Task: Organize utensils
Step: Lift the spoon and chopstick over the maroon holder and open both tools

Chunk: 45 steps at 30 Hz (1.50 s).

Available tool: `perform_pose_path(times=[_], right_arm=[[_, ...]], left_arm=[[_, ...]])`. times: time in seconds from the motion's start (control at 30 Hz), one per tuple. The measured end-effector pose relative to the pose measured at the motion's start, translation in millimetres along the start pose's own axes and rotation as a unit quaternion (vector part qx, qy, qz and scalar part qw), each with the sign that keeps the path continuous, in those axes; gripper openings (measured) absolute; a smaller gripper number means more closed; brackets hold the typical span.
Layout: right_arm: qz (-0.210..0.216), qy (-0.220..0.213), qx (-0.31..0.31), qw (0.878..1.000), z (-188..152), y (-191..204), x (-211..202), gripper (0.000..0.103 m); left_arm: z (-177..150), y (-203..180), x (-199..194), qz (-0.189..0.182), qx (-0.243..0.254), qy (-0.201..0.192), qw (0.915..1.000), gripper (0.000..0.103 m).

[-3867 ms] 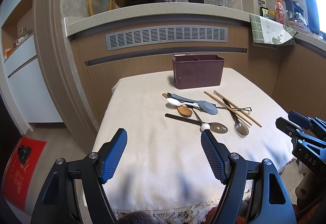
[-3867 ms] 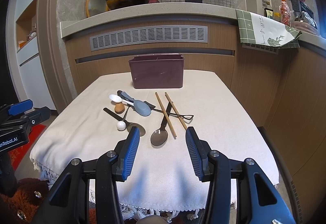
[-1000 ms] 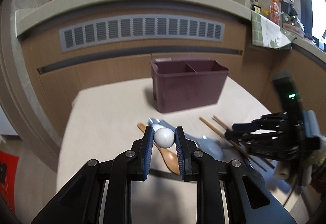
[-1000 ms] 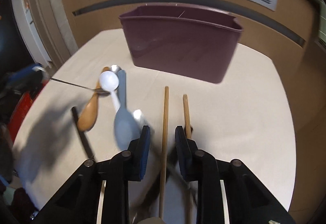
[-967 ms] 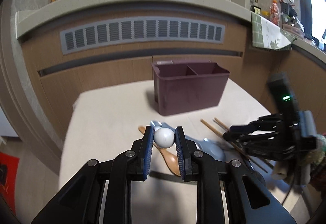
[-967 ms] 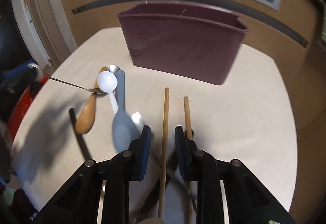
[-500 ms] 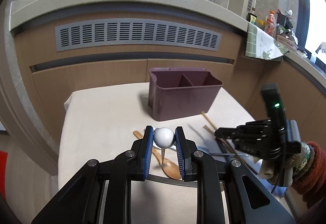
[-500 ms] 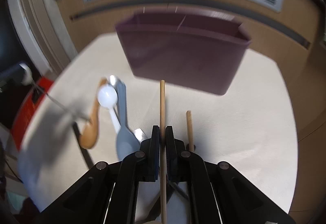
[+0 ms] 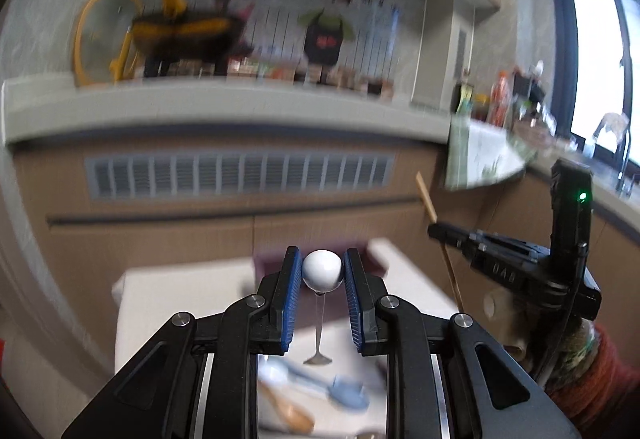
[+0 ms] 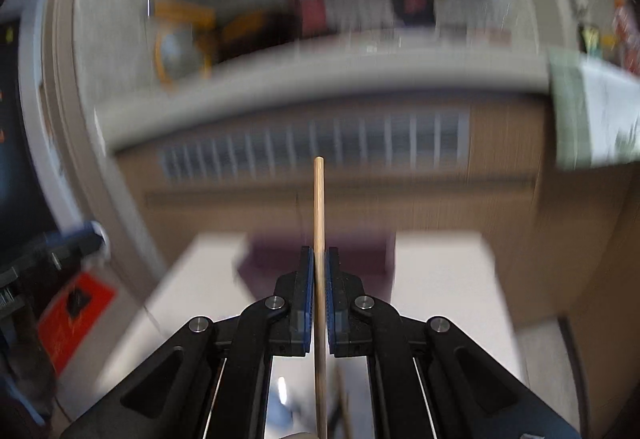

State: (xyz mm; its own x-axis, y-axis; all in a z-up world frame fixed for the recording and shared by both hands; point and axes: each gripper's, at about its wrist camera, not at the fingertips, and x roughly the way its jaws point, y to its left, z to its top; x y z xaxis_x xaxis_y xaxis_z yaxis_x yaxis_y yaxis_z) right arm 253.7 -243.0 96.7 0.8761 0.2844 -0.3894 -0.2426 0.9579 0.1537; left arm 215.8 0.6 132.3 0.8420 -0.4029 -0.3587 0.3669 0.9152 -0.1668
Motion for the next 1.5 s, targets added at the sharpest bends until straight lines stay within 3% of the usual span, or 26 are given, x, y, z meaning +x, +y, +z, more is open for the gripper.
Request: perform_pose_path(times=[0.17,0.3,0.6,0.97,1.13,1.2,1.33,1.5], right_arm=[[-0.015,-0.102,0.014,0.995,57,-9,6,0.005],[-0.024,-0.123,0.004,0.992,64,-13,40,0.005],[-0.011,-0.097,-0.01,0.995,51,-12,119,0.005],[-0.019,-0.045,-0.009,0.999,12,-35,173,0.005],[-0.011,-0.009,-0.005,1.0,1,-46,165,0.008],[-0.012,-0.007,0.003,1.0,-4,-52,151,0.014],[-0.017,-0.008,0.007,1.0,-12,-56,119,0.019],[-0.032,0.024,-0.036,0.999,-34,-39,87,0.022]], left_arm=[[41,8,26,0.0,0.0,-0.037,0.9993,0.023],[51,27,66,-0.011,-0.016,-0.021,0.9996,0.023],[33,60,154,-0.022,-0.057,0.038,0.9974,0.023],[-10,63,204,-0.019,-0.07,0.095,0.9928,0.024],[-14,57,203,-0.022,-0.081,0.103,0.9911,0.033],[-13,53,192,-0.021,-0.083,0.091,0.9922,0.038],[-11,47,161,-0.01,-0.077,0.056,0.9954,0.06],[-30,50,116,0.033,-0.076,0.035,0.996,0.062]])
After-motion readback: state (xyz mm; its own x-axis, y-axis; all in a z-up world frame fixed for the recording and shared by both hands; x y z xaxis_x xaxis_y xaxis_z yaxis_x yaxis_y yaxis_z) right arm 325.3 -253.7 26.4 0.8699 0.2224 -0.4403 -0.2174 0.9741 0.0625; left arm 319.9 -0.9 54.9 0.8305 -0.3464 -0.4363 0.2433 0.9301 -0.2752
